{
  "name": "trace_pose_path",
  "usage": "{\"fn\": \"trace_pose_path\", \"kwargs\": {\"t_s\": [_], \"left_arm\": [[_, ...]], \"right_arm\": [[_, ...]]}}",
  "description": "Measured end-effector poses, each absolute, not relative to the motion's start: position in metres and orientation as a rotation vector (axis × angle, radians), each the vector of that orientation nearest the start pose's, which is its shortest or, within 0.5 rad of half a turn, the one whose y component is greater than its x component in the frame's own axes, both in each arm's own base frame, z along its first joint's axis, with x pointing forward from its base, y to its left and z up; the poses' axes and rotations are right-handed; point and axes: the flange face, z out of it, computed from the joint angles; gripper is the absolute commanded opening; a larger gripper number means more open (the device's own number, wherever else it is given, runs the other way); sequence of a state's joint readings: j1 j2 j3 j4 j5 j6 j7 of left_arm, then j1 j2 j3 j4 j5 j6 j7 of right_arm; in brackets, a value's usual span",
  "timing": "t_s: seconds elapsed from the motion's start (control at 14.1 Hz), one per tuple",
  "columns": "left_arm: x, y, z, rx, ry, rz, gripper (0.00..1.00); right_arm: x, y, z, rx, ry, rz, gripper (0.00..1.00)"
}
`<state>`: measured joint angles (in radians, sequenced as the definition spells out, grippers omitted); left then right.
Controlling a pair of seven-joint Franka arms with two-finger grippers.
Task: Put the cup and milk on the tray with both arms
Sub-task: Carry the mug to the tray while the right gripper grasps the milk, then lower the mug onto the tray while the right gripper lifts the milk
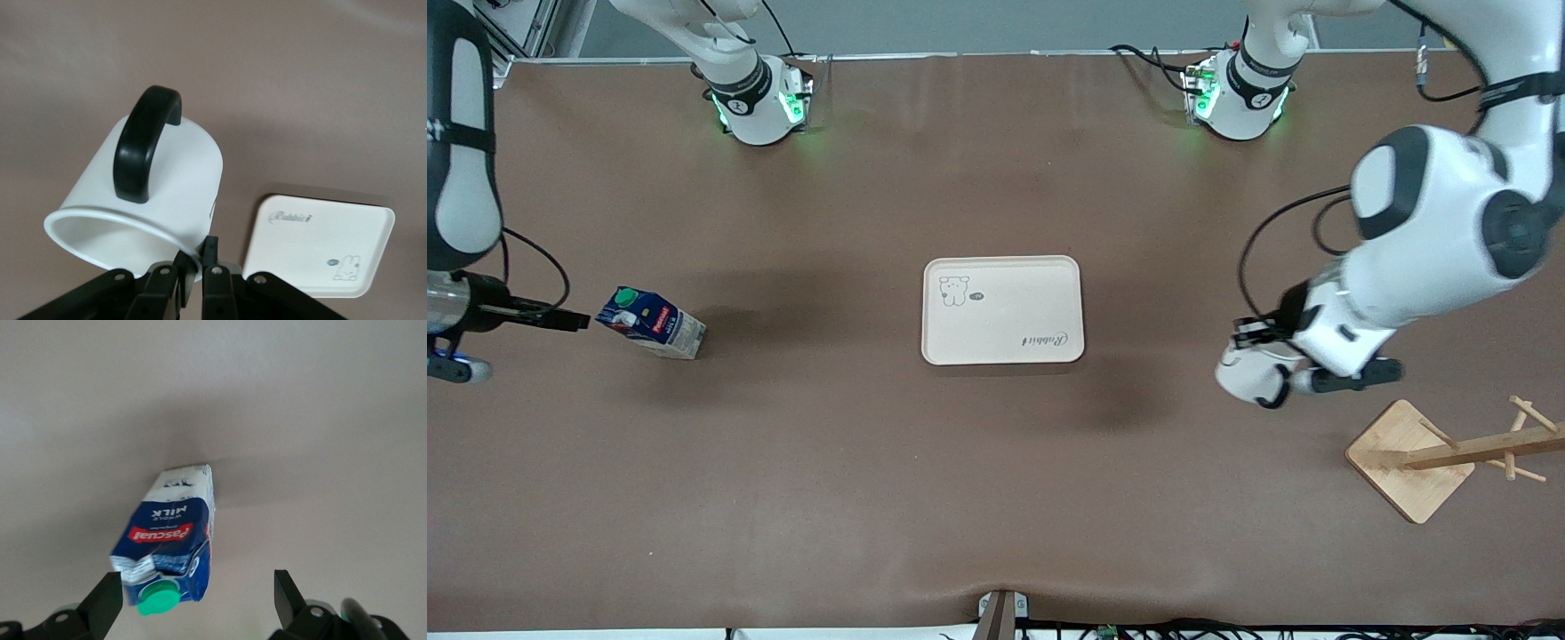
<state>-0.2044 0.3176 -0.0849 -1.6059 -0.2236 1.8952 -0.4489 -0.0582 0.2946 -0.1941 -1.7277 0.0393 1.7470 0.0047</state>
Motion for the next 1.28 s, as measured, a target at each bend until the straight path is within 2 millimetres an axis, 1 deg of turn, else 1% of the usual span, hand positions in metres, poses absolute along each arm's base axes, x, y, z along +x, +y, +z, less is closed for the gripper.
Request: {"fn": "trace_pose_path", "kwargs": {"t_s": [0.07, 0.14, 0.21, 0.36, 0.5, 0.71, 0.93, 1.28], "left_arm": [[0.616, -0.221, 0.435, -3.298, -0.481, 0.230, 0.00], [0.611, -0.245, 0.425, -3.269, -0.558, 0.269, 0.00], [0.606, -0.264, 0.416, -3.241, -0.621, 0.299, 0.00], [0.600, -0.297, 0.396, -3.186, -0.732, 0.352, 0.00], [0.593, -0.322, 0.376, -3.133, -0.818, 0.404, 0.00], [0.583, -0.348, 0.349, -3.114, -0.906, 0.554, 0.00], [0.577, -0.362, 0.330, -3.096, -0.972, 0.674, 0.00], [0.558, -0.393, 0.299, -3.029, -1.060, 0.835, 0.00]], "right_arm": [[0.586, -0.142, 0.385, -3.059, 0.422, 0.444, 1.00], [0.584, -0.141, 0.380, -3.036, 0.433, 0.454, 1.00], [0.583, -0.139, 0.379, -3.006, 0.443, 0.451, 1.00], [0.582, -0.136, 0.380, -2.976, 0.450, 0.447, 1.00], [0.579, -0.134, 0.382, -2.959, 0.451, 0.465, 1.00], [0.576, -0.131, 0.383, -2.947, 0.455, 0.472, 1.00], [0.576, -0.131, 0.374, -2.952, 0.515, 0.349, 1.00], [0.558, -0.116, 0.358, -2.960, 0.514, 0.281, 1.00]]}}
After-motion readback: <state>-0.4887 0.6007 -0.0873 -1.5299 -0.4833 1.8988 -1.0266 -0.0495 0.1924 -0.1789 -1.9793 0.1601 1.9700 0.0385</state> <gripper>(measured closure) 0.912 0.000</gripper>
